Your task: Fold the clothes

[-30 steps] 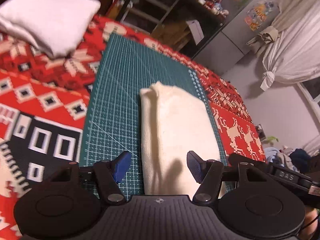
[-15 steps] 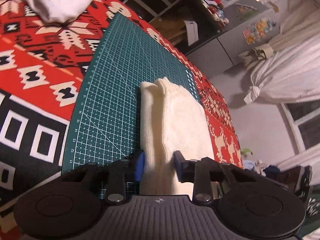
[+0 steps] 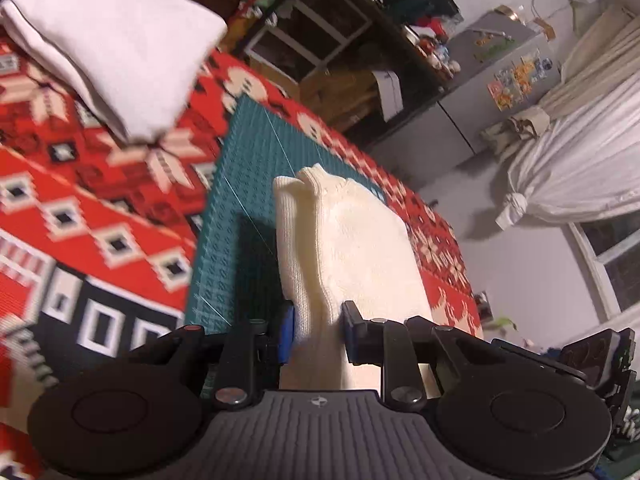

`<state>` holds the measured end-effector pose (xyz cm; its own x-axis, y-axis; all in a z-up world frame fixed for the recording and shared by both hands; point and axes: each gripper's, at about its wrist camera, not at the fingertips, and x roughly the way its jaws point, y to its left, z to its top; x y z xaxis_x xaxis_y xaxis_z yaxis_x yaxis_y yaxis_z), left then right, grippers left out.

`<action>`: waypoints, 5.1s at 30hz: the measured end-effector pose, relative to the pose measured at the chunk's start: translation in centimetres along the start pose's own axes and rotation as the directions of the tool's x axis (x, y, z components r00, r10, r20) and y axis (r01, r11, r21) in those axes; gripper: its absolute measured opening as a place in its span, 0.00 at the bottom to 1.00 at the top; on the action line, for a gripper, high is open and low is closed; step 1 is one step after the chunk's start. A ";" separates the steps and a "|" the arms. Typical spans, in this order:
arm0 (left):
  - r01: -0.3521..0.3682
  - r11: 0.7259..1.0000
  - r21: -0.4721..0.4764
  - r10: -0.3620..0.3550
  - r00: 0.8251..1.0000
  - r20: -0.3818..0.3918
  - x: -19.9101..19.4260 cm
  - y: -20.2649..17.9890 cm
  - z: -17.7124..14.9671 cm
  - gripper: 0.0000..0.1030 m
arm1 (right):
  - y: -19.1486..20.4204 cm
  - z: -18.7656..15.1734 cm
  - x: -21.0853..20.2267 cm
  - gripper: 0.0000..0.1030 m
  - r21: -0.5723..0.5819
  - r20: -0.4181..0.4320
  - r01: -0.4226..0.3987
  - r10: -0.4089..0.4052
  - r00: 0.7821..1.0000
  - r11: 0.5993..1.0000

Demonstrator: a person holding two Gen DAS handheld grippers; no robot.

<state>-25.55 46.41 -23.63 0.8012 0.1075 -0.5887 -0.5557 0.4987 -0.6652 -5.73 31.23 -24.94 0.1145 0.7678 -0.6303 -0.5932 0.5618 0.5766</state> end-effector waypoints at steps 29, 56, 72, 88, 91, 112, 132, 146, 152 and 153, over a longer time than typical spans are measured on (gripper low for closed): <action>-0.265 0.960 0.094 0.236 0.941 0.243 -6.3 14.8 30.4 0.23 | 24.5 12.3 27.6 0.24 -0.019 0.096 -0.193 0.194 0.976 0.981; -0.260 0.963 -0.064 0.268 0.932 0.243 -8.8 22.6 23.7 0.39 | 23.3 5.0 34.5 0.27 0.009 0.027 -0.154 0.154 0.988 0.988; -0.264 0.960 0.091 0.232 0.935 0.267 -5.5 16.6 31.7 0.16 | 23.3 13.3 32.7 0.08 -0.192 0.046 -0.221 0.234 0.971 0.956; -0.404 0.911 0.080 0.376 0.896 0.237 -2.7 14.9 35.2 0.35 | 24.6 20.3 41.3 0.13 -0.277 -0.041 -0.201 0.198 0.979 0.940; -0.408 0.907 0.103 0.375 0.895 0.242 -6.1 12.9 32.8 0.37 | 24.5 20.1 38.1 0.18 -0.316 -0.049 -0.186 0.180 0.982 0.930; -0.509 0.832 0.220 0.450 0.852 0.269 -22.3 -2.9 3.3 0.77 | 27.4 1.6 1.4 0.99 -0.502 -0.003 -0.071 0.080 0.997 0.862; -0.612 0.757 0.230 0.528 0.780 0.337 -27.4 -7.6 -5.3 0.86 | 28.3 -9.9 -9.9 1.00 -0.546 0.068 0.123 -0.102 0.992 0.829; -0.641 0.741 0.202 0.540 0.747 0.388 -30.4 -10.7 -4.6 0.87 | 31.3 -8.1 -15.7 1.00 -0.549 0.119 0.191 -0.150 0.981 0.814; -0.710 0.683 0.170 0.608 0.682 0.407 -30.5 -11.1 -4.7 0.91 | 31.9 -8.0 -16.8 1.00 -0.566 0.122 0.212 -0.174 0.977 0.796; -0.715 0.678 0.171 0.614 0.679 0.403 -30.5 -11.1 -4.7 0.92 | 31.9 -8.0 -16.9 1.00 -0.565 0.117 0.212 -0.177 0.977 0.797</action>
<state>-44.84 33.55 -0.48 0.2922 0.7259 -0.6226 -0.9116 0.4082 0.0480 -32.99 33.74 -0.06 0.3103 0.6870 -0.6570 -0.8990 0.4368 0.0321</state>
